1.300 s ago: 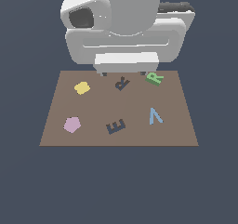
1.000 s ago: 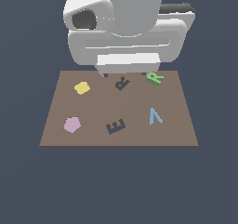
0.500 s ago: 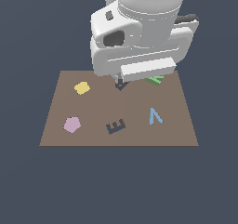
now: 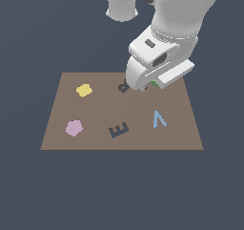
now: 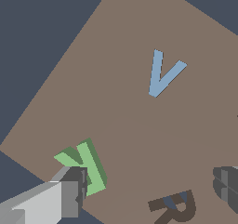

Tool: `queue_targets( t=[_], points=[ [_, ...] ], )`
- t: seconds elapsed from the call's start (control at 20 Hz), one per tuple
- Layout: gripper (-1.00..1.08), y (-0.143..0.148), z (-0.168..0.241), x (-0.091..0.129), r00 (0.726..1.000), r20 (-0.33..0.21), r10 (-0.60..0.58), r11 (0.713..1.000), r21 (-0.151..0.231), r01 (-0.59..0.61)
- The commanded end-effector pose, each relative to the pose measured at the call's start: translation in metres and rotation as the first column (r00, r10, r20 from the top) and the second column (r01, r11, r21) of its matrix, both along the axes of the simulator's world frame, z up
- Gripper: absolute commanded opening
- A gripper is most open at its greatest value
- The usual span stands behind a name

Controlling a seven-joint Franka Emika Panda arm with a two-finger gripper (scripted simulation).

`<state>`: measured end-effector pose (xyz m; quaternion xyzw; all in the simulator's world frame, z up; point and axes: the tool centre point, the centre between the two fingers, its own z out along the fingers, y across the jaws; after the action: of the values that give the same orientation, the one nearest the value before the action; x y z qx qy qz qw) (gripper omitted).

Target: Insert a designated object into the corresponding slot on a board.

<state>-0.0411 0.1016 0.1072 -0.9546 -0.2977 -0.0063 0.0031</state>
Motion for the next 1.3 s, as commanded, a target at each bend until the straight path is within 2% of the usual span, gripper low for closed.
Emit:
queue_targets(
  t=[0.0, 0.35, 0.65, 1.25],
  points=[
    [1.00, 0.012, -0.014, -0.013, 0.995, -0.002, 0.102, 0.995, -0.001, -0.102],
    [1.00, 0.032, -0.042, -0.044, 0.953, -0.007, 0.304, 0.953, -0.005, -0.304],
    [1.00, 0.037, -0.055, -0.059, 0.922, -0.010, 0.388, 0.922, -0.008, -0.388],
    [1.00, 0.037, -0.074, -0.061, 0.917, -0.010, 0.398, 0.917, -0.009, -0.398]
  ],
)
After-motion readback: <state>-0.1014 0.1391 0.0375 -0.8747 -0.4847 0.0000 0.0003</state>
